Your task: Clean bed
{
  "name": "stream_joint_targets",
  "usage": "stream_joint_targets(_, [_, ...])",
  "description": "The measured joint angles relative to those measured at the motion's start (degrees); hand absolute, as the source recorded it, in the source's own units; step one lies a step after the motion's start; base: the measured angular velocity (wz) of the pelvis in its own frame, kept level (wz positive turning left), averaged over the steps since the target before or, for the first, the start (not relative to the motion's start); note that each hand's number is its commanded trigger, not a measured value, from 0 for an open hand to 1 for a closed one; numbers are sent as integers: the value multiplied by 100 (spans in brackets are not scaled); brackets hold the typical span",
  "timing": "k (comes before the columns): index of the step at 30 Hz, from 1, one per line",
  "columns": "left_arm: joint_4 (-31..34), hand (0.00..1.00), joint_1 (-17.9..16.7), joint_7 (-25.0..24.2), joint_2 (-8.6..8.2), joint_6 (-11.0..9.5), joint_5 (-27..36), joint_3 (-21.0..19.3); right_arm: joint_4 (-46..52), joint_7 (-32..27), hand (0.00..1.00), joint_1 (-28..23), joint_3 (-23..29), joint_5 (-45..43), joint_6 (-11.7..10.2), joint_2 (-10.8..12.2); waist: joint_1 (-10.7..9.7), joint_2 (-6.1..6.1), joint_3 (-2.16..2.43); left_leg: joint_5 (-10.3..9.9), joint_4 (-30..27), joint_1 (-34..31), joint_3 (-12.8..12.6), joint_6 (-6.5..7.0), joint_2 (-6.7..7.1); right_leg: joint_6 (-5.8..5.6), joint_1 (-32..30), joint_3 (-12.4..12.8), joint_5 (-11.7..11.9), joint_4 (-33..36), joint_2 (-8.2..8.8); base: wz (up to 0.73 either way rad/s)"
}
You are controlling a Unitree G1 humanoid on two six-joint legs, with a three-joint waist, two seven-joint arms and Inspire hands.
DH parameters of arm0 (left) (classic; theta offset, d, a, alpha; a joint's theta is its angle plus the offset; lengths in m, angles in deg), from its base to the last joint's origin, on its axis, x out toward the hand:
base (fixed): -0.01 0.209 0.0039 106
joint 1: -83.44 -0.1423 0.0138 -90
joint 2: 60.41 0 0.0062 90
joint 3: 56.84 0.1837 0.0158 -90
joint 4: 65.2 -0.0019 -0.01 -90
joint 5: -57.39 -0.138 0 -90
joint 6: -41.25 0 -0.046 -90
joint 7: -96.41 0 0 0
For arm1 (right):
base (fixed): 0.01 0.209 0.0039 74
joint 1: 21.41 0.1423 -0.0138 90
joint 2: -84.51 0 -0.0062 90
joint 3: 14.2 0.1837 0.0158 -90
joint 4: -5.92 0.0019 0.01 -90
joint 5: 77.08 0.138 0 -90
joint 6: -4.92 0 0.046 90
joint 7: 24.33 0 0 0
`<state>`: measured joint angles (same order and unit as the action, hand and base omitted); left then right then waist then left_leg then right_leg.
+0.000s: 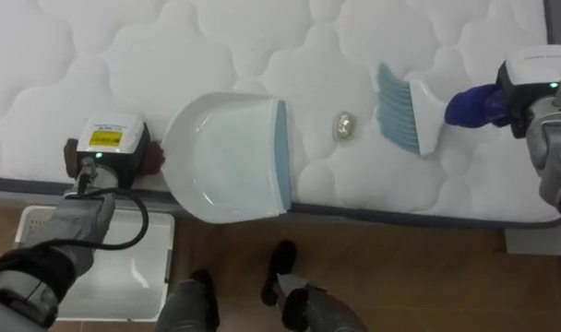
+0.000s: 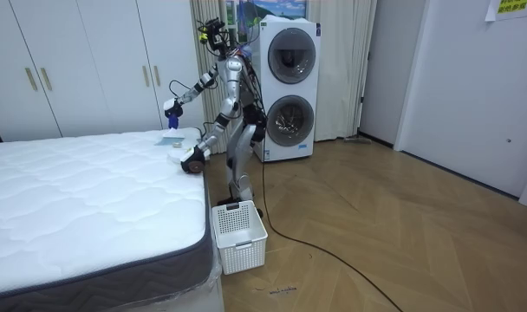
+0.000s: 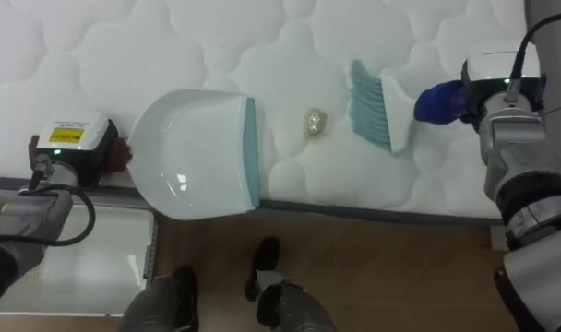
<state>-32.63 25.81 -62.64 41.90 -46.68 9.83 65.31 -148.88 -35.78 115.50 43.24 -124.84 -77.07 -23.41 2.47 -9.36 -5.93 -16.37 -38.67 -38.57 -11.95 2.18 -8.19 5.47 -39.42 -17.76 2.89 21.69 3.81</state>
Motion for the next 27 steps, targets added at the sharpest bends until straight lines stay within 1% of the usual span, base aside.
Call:
stream_joint_targets(1, [2, 100, 8, -14, 0, 0, -29, -5, 21, 15, 100, 0, 2, -2, 22, 0, -1, 15, -11, 0, -1, -2, 0, 0, 0, -1, -1, 1, 1, 1, 0, 0])
stream_joint_targets(2, [4, 100, 30, -36, 0, -1, -48, -6, 47, 42, 100, -1, 8, 2, 35, 0, -2, 44, -31, 0, -6, -6, 0, 0, 1, -2, -1, 2, 2, 2, 1, 0])
stream_joint_targets(4, [3, 100, 52, -66, 0, -7, -49, -6, 52, 70, 100, -1, 15, 4, 36, 0, -1, 78, -50, 0, -7, -9, 0, 0, 2, -2, -5, 4, 2, 6, 0, 0])
stream_joint_targets(9, [3, 100, 63, -93, 0, -40, -49, -5, 90, 252, 100, 0, 61, 88, 51, -17, 30, 113, -39, 7, -2, -17, -20, -9, -1, 22, -29, 15, 16, 7, -13, -1])
stream_joint_targets(11, [3, 100, 87, -135, -5, -60, -60, 1, 104, 314, 100, -2, 4, 313, 74, -46, 85, 115, -40, 12, -3, 1, -40, -16, -10, 54, -25, 39, 38, -1, -31, -6])
stream_joint_targets(13, [2, 100, 96, -147, -5, -57, -101, 2, 120, 403, 100, -3, 2, 468, 81, -45, 89, 123, -41, 14, 2, 16, -42, -21, -16, 54, -13, 42, 38, -9, -40, -2])
stream_joint_targets(15, [2, 100, 120, -174, -5, -23, -209, 8, 117, 515, 100, -3, 4, 693, 86, -44, 78, 128, -41, 19, 9, 16, -36, -30, -8, 51, -7, 33, 36, -19, -44, 0])
stream_joint_targets(18, [2, 100, 155, -287, -17, 34, -272, 16, 116, 758, 100, -7, 7, 1156, 112, -42, 72, 176, -33, 21, 8, 15, -36, -35, -9, 52, -3, 44, 35, -21, -56, 0])
stream_joint_targets(20, [3, 100, 247, -418, -27, 70, -430, 63, 137, 911, 100, -85, 11, 1556, 183, -31, 84, 215, -27, 23, 11, 29, -41, -40, -14, 56, 9, 41, 34, -21, -60, 0])
stream_joint_targets(24, [2, 100, 378, -529, -33, 179, -669, 161, 202, 1208, 100, -116, 6, 2170, 209, 18, 78, 267, -31, 32, 30, 64, -64, -53, -13, 62, 18, 52, 33, -16, -60, 0])
stream_joint_targets(27, [0, 100, 442, -543, -53, 225, -793, 197, 215, 1503, 100, -107, 23, 2514, 206, 108, 58, 352, -33, 37, 42, 71, -58, -60, -10, 70, 26, 51, 36, -22, -61, 0])
